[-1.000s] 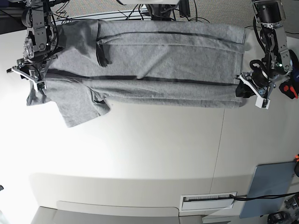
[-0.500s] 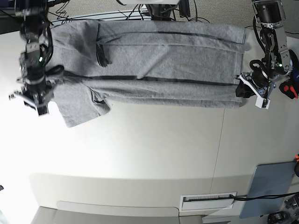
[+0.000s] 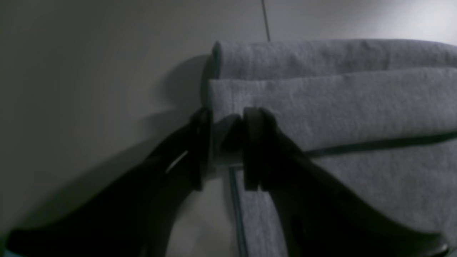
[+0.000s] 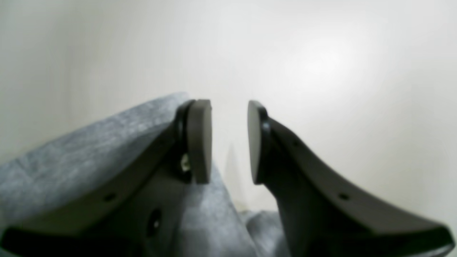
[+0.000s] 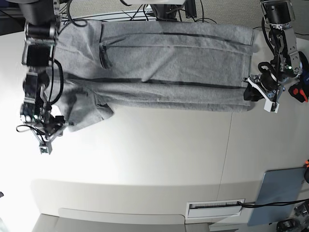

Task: Fold the T-shirt properly
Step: 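Move the right gripper to the shirt's side and grasp it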

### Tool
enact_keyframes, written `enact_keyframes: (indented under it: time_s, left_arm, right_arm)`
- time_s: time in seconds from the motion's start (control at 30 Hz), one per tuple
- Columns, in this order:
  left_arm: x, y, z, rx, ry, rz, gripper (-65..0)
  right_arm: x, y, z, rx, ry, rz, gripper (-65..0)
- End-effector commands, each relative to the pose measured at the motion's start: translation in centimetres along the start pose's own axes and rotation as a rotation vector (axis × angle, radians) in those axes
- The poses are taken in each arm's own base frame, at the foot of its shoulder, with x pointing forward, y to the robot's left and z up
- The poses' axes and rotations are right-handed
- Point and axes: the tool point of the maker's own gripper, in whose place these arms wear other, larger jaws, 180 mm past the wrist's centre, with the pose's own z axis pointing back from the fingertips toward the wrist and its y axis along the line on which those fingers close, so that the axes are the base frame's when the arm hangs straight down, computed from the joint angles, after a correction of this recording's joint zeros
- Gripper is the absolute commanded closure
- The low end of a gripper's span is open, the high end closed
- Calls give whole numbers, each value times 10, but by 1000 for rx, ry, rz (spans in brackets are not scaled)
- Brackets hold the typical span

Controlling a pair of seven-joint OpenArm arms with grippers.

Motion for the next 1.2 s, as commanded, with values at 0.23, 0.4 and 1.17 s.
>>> enact_keyframes:
  time_s: [0.23, 0.4, 1.17]
  left_arm:
    - [19, 5, 5, 5, -52, -19, -170]
    - [19, 5, 5, 5, -53, -19, -170]
    - [11, 5, 6, 5, -38, -15, -170]
  right_arm:
    - [2, 16, -25, 84, 68, -41, -175]
    - [-10, 20, -27, 70, 125, 12, -164]
    - [20, 38, 70, -132, -135, 367, 0]
